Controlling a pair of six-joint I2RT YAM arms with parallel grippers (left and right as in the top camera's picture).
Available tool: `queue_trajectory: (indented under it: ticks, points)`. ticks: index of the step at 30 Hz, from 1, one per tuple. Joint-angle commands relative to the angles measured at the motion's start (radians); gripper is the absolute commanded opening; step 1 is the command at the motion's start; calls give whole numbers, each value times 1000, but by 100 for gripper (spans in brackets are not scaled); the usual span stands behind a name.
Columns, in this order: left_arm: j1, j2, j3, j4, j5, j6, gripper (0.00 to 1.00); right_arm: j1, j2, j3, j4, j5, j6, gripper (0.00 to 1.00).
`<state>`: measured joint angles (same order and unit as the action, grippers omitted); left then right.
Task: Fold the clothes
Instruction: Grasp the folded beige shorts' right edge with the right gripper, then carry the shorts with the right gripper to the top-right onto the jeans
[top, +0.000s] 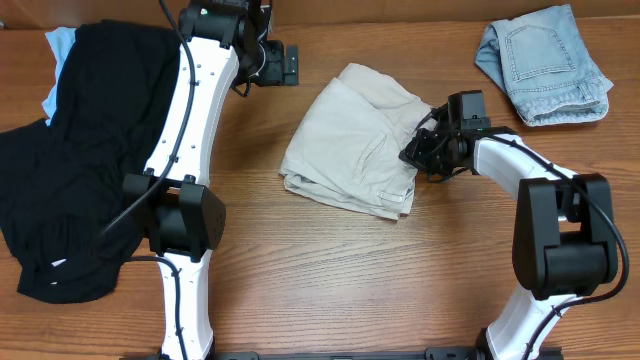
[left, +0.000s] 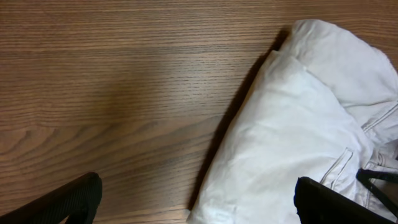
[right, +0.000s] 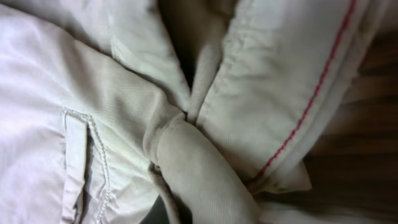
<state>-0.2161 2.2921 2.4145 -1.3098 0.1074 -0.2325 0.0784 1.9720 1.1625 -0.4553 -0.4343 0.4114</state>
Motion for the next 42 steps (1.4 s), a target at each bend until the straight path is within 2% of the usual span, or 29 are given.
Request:
queue_trajectory:
  ticks: [1,9,13,20,26,30,35,42]
  points:
    - [-7,-21,-5,4,-10,19,100,6,65,-28,-16,-100,-72,4]
    - [-7,-21,-5,5,-11,16,100,-63,42,108,-17,-439,-108,4]
    - [-7,-21,-5,5,-11,16,100,-87,-3,196,-18,-519,-85,4]
    - [-7,-21,-5,6,-11,16,100,-117,-102,357,-16,-490,8,4]
    - [-7,-21,-5,6,-11,16,100,-135,-111,466,14,-438,58,4]
    - [-7,-21,-5,5,-14,16,100,-168,-111,493,114,-418,120,4]
    - [-7,-21,-5,6,-14,16,100,-256,-111,513,309,-374,262,4]
    - [-7,-21,-5,13,-14,16,100,-373,-111,513,470,-208,417,4]
